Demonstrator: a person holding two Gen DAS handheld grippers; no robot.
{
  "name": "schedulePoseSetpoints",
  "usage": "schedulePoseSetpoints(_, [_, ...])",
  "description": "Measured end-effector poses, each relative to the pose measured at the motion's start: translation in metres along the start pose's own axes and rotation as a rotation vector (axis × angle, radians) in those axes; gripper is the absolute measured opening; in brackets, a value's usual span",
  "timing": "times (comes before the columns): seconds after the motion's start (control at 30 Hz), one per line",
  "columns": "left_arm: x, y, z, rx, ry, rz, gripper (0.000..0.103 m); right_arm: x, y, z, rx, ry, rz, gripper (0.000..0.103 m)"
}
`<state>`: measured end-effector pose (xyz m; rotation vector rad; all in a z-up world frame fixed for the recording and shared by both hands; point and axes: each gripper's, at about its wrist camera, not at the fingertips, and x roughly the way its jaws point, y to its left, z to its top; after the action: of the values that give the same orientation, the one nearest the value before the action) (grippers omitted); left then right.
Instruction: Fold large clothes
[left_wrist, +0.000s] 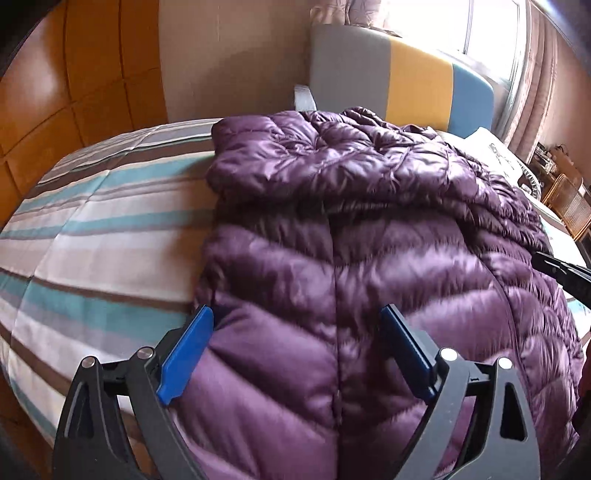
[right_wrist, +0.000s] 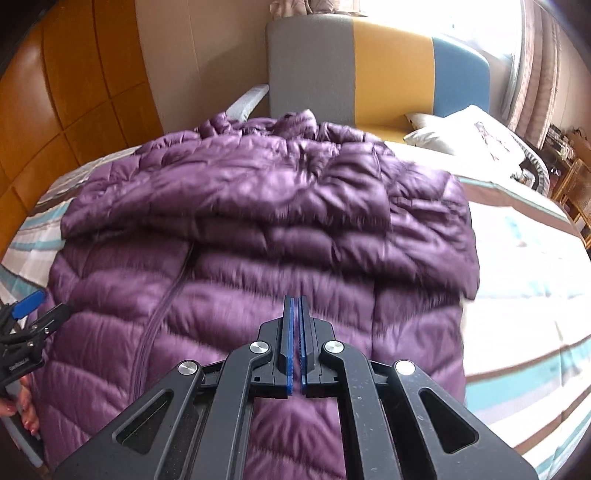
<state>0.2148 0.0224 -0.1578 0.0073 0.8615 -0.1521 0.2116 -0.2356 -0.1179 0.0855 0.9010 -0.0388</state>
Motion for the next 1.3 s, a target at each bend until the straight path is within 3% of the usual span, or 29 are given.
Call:
schedulePoseSetpoints(0.37, [-0.021, 0.005, -0.021, 0.003, -0.015, 0.015, 0.1, -0.011, 0.003, -0.032, 0.017, 0.023, -0.012, 0.002])
schedulePoseSetpoints(0.4, [-0.023, 0.007, -0.023, 0.0, -0.014, 0.016, 0.101, -0.012, 0.003, -0.034, 0.019, 0.025, -0.014, 0.015])
schedulePoseSetpoints(0.43, [-0.025, 0.009, -0.025, -0.004, -0.014, 0.016, 0.101, -0.015, 0.001, -0.038, 0.023, 0.018, -0.022, 0.045])
schedulePoseSetpoints(0.47, [-0.027, 0.011, -0.027, -0.011, -0.015, 0.015, 0.101, -0.018, 0.001, -0.04, 0.027, 0.003, -0.033, 0.061])
schedulePoseSetpoints(0.5, [-0.029, 0.014, -0.029, -0.017, -0.015, 0.017, 0.101, -0.022, 0.0, -0.043, 0.025, -0.019, -0.04, 0.07])
schedulePoseSetpoints(0.87, [-0.05, 0.041, -0.054, -0.016, 0.001, 0.03, 0.099, -0.054, -0.013, -0.068, -0.005, -0.031, -0.031, 0.07])
schedulePoseSetpoints(1.03, [-0.061, 0.052, -0.063, -0.011, 0.024, -0.023, 0.084, -0.076, -0.028, -0.086, -0.006, -0.034, -0.016, 0.07])
schedulePoseSetpoints(1.3, [-0.072, 0.064, -0.082, -0.014, 0.049, -0.095, 0.077, -0.104, -0.079, -0.118, 0.046, 0.001, -0.029, 0.066])
